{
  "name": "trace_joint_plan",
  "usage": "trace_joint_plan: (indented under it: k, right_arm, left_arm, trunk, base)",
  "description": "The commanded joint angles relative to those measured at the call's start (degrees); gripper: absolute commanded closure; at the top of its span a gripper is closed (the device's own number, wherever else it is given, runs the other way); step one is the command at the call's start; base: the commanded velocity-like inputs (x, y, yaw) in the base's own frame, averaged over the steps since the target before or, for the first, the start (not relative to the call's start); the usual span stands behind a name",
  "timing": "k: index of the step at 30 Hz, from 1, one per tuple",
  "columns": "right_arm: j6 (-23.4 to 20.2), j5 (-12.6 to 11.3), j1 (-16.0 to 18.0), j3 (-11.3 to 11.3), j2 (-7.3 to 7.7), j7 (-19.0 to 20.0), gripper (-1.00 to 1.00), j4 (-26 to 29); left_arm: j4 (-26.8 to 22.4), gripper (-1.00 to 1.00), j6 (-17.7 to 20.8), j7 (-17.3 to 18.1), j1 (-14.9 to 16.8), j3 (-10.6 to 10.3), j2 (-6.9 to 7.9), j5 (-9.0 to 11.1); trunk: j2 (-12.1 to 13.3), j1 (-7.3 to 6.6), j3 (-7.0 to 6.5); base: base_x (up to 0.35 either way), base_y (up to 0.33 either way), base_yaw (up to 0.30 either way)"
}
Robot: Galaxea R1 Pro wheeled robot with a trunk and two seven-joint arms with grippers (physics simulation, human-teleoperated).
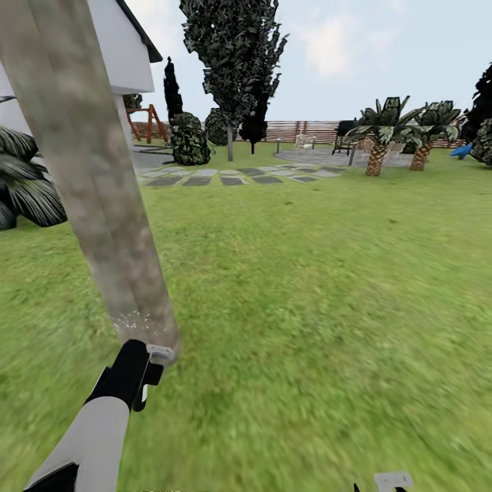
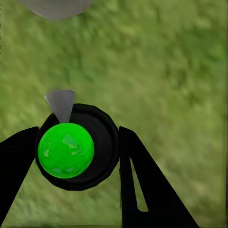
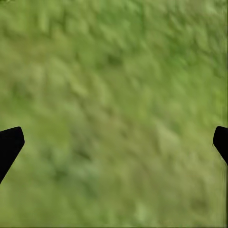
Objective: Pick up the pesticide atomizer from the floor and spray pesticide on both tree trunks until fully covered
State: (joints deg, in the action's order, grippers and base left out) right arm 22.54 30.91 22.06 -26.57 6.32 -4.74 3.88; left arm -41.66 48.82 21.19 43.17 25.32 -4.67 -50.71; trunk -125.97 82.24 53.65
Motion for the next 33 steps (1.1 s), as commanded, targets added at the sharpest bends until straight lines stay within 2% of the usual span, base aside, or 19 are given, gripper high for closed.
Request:
trace_joint_plan:
  k: [1,7,20,33]
  right_arm:
    - [0.2,0.6,0.0,-0.3,0.01,-0.3,-1.0,-0.1]
    - [0.2,0.6,0.1,-0.3,-0.07,-0.3,-1.0,-0.1]
    - [0.2,0.6,0.0,-0.3,-0.1,-0.3,-1.0,-0.2]
    - [0.2,0.6,0.0,-0.3,-0.16,-0.3,-1.0,-0.2]
  left_arm:
    - [-0.1,1.0,0.1,0.5,0.1,0.3,-0.09,-0.6]
    - [-0.1,1.0,0.1,0.5,0.1,0.3,-0.17,-0.6]
    - [-0.2,1.0,0.1,0.4,0.1,0.3,-0.17,-0.6]
    - [-0.3,1.0,0.1,0.3,0.1,0.5,-0.17,-0.5]
  trunk:
    - [0.0,0.0,0.05]
    - [0.0,0.0,0.05]
    - [0.0,0.0,0.05]
    - [0.0,0.0,0.05]
  base:
    - [0.074,-0.275,0.276]
    - [0.131,-0.272,0.266]
    - [0.173,-0.25,0.024]
    - [0.215,-0.207,0.274]
